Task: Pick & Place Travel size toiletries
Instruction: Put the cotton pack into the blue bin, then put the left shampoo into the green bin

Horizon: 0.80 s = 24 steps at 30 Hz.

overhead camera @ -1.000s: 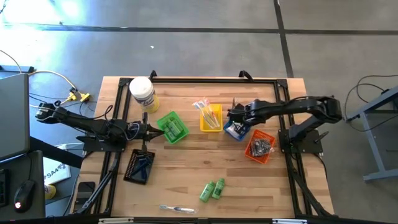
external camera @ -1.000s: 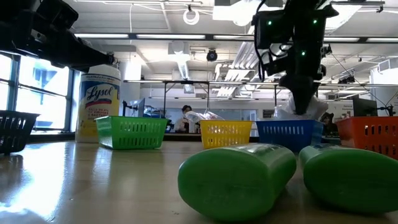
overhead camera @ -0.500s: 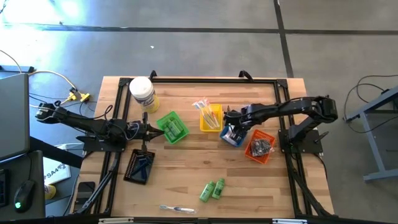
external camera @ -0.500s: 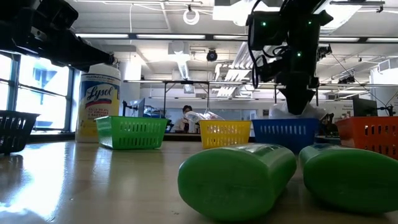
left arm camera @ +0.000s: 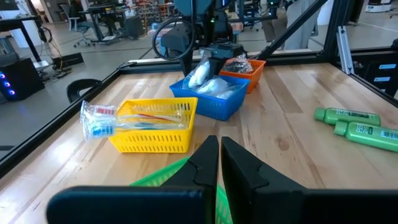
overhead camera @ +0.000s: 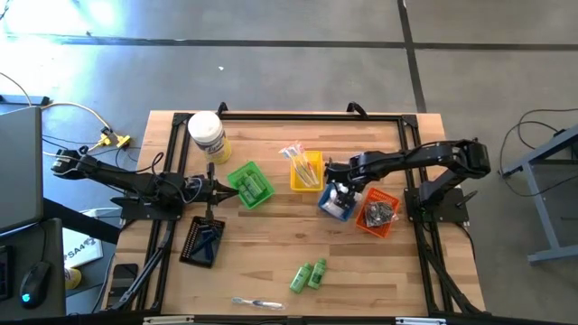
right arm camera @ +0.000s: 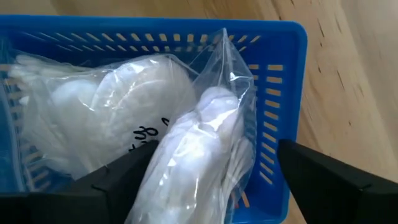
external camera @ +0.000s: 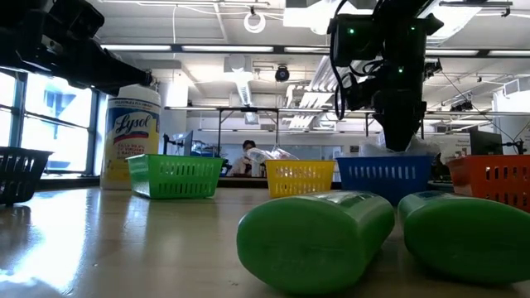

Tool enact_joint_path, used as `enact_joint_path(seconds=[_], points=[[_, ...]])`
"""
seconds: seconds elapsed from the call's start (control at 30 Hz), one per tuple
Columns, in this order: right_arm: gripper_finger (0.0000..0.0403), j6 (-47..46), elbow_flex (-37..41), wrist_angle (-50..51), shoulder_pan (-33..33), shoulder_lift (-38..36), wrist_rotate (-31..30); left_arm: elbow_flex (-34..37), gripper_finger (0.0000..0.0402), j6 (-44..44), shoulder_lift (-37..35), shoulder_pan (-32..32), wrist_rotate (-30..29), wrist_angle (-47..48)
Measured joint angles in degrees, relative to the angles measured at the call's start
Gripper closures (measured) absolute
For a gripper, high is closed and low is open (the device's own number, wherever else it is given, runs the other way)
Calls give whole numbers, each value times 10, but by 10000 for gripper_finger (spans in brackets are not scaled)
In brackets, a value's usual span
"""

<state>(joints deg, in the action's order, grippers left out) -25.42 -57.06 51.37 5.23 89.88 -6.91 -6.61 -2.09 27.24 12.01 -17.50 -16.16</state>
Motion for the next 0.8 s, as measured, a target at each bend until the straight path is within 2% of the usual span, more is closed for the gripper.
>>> enact_joint_path(seconds=[0.47, 0.6, 0.7, 0.8], points=[[81, 15, 0, -1, 0, -71, 16, 0, 385, 0, 0, 0, 0, 0], [82, 12, 0, -11, 0, -111, -2, 0, 385, 0, 0, 0, 0, 0], [95, 40, 1, -63, -17, -158, -51, 0, 385, 0, 0, 0, 0, 0], [122, 110, 20, -190, -57, -227, -80, 0, 385, 1, 0, 0, -1, 0]])
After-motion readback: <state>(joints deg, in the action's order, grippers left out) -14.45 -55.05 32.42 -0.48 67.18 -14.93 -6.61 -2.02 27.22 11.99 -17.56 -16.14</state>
